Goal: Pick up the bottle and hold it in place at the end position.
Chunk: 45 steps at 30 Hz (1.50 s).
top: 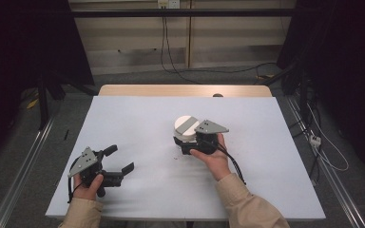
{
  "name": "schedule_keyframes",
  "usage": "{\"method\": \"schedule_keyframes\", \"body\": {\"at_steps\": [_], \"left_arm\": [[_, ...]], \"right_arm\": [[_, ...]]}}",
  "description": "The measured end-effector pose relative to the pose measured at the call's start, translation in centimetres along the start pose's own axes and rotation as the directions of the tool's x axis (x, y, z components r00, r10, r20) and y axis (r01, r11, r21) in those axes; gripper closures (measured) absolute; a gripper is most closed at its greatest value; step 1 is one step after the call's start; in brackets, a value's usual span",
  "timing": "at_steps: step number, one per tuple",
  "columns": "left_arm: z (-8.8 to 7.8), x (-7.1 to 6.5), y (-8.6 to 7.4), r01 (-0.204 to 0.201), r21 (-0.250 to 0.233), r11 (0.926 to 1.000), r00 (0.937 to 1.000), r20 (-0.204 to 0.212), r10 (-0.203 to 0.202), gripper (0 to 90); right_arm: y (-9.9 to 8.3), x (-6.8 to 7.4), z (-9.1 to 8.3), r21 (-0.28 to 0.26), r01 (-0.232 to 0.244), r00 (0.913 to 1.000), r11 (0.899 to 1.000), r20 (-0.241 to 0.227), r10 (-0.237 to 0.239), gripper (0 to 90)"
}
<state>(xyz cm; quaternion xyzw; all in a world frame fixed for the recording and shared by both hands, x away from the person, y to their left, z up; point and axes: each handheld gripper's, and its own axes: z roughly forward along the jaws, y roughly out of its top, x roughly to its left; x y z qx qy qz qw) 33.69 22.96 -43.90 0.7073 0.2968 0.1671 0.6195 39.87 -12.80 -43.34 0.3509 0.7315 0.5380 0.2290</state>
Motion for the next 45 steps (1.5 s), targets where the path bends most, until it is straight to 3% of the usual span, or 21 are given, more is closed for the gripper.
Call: {"method": "schedule_keyframes", "body": {"at_steps": [26, 45], "left_arm": [[0.0, 0.1, 0.0, -0.001, -0.001, 1.0, 1.0, 0.002, 0.001, 2.7], [0.1, 0.1, -0.1, 0.0, 0.001, 1.0, 1.0, 0.005, 0.0, 2.8]], "right_arm": [[1.0, -1.4, 1.2, -0.032, -0.021, 0.9997, 0.999, 0.01, 0.022, 18.1], [0.3, -2.4, 2.3, -0.006, -0.023, 0.999, 1.0, 0.039, 0.024, 18.1]]}}
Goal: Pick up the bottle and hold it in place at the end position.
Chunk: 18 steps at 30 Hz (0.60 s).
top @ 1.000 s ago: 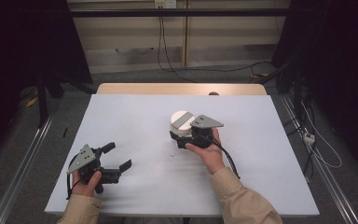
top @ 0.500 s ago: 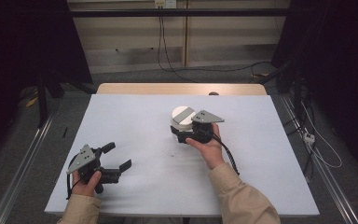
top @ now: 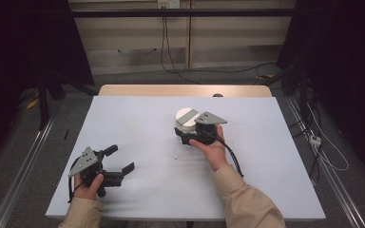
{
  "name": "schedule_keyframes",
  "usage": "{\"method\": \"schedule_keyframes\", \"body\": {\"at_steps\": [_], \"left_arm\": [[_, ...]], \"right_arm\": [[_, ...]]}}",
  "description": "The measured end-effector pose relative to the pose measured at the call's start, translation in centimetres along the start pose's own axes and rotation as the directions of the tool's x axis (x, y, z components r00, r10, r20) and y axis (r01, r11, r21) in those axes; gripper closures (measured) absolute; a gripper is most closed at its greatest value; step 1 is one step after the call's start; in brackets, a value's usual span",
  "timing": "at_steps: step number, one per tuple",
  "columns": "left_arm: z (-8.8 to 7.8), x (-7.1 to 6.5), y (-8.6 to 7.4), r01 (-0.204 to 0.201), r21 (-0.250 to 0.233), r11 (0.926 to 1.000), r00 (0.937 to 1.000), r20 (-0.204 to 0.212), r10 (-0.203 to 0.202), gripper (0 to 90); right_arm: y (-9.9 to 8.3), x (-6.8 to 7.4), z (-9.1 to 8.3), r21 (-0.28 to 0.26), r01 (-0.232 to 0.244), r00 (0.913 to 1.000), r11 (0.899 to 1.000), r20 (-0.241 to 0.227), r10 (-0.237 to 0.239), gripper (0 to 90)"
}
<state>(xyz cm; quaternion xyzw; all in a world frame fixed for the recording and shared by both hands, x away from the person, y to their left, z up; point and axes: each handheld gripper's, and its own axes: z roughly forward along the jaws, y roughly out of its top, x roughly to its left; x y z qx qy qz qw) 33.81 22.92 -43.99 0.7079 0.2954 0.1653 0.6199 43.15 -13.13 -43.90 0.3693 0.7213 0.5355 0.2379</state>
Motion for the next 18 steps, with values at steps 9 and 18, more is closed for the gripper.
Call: {"method": "schedule_keyframes", "body": {"at_steps": [9, 18], "left_arm": [[0.06, -0.01, -0.04, 0.006, -0.004, 1.0, 1.0, 0.001, -0.006, 2.8], [0.11, 0.03, -0.07, 0.007, 0.004, 1.0, 1.0, 0.004, -0.007, 2.7]], "right_arm": [[-0.36, -0.2, 0.37, 0.012, 0.004, 1.0, 1.0, 0.004, -0.004, 18.1], [-0.81, -0.6, 0.75, 0.021, -0.002, 0.9999, 1.0, 0.014, 0.002, 18.2]]}}
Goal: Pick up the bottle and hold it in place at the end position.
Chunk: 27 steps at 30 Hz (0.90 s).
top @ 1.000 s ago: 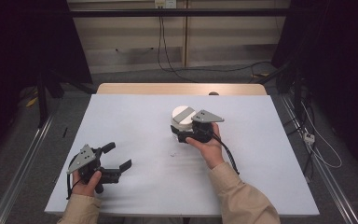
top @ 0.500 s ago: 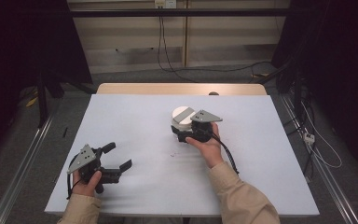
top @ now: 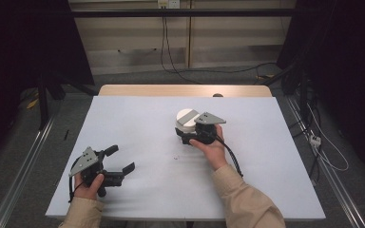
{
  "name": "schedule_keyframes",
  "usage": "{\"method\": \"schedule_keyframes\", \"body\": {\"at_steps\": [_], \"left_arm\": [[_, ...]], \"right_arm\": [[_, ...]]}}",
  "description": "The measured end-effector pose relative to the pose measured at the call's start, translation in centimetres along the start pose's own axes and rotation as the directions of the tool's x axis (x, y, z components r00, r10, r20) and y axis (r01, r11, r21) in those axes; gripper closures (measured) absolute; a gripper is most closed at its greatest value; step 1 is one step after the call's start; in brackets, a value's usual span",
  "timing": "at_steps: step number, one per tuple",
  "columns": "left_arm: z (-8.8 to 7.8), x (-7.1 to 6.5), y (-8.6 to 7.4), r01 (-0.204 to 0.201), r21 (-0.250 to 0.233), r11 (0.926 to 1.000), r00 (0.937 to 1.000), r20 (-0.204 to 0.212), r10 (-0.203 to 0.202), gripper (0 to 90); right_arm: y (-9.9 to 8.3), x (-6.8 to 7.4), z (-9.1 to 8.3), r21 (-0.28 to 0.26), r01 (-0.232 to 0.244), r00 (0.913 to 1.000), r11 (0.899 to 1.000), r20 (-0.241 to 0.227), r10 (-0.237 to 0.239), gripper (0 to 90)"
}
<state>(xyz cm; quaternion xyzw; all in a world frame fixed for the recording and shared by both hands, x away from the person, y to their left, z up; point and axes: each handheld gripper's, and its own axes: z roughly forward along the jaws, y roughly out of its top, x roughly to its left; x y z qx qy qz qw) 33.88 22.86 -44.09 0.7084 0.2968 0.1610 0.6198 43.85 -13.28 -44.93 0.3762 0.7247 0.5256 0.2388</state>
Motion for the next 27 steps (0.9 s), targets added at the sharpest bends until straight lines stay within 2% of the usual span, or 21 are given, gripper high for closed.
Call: {"method": "schedule_keyframes", "body": {"at_steps": [27], "left_arm": [[0.09, -0.01, -0.03, -0.002, 0.007, 1.0, 1.0, 0.004, 0.002, 2.8]], "right_arm": [[-0.5, -0.15, 0.57, -0.004, 0.002, 1.0, 1.0, -0.003, -0.002, 18.2]]}}
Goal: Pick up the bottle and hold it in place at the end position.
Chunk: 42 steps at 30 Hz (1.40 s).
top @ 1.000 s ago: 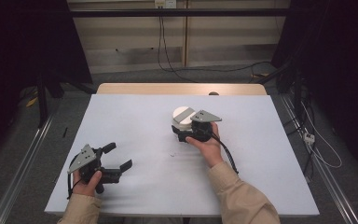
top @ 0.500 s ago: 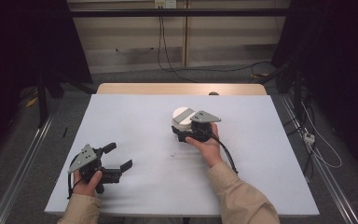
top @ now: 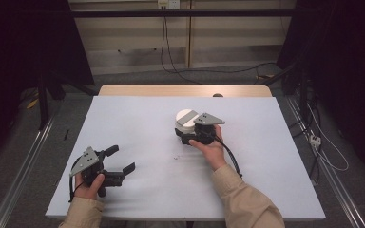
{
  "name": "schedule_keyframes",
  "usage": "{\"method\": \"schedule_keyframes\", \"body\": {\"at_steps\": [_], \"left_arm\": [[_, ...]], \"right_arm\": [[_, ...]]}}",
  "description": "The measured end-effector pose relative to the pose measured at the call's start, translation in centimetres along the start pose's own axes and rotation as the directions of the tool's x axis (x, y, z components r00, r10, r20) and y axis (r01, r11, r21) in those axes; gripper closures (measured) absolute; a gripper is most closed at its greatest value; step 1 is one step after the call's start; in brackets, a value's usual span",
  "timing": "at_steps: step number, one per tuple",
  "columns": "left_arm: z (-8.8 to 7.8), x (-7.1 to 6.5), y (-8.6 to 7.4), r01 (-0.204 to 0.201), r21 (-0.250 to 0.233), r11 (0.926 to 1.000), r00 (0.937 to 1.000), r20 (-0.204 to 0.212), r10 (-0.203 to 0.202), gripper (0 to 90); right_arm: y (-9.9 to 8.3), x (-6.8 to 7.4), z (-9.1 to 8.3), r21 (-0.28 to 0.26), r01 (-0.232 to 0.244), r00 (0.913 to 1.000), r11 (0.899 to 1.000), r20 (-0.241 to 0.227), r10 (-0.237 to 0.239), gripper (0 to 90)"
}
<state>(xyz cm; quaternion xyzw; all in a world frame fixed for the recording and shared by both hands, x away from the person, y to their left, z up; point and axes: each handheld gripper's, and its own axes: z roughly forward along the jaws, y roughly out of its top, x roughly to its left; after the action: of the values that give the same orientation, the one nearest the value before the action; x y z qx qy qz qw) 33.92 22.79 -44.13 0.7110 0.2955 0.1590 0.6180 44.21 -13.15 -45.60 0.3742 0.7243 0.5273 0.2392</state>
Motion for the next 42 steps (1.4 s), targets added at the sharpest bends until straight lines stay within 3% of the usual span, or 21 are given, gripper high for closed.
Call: {"method": "schedule_keyframes", "body": {"at_steps": [17, 24, 36, 42], "left_arm": [[0.1, 0.0, 0.0, 0.001, 0.001, 1.0, 1.0, 0.001, -0.001, 2.7], [0.4, 0.0, 0.0, 0.002, 0.009, 1.0, 1.0, 0.002, -0.002, 2.7], [2.9, -0.2, 1.2, 0.026, 0.021, 0.9994, 0.9996, -0.014, -0.026, 2.9], [4.0, -0.7, 1.8, 0.028, 0.046, 0.9986, 0.9996, 0.003, -0.028, 3.1]], "right_arm": [[-0.1, 0.1, 0.1, 0.003, 0.015, 0.9999, 1.0, 0.001, -0.015, 18.2], [-0.2, 0.4, 0.1, 0.01, 0.047, 0.9989, 0.999, 0.001, -0.047, 18.2], [-0.3, 0.3, 0.0, 0.001, 0.039, 0.9992, 0.999, -0.004, -0.039, 18.2], [-0.4, 0.3, 0.0, -0.002, 0.039, 0.9992, 0.999, -0.002, -0.039, 18.3]]}}
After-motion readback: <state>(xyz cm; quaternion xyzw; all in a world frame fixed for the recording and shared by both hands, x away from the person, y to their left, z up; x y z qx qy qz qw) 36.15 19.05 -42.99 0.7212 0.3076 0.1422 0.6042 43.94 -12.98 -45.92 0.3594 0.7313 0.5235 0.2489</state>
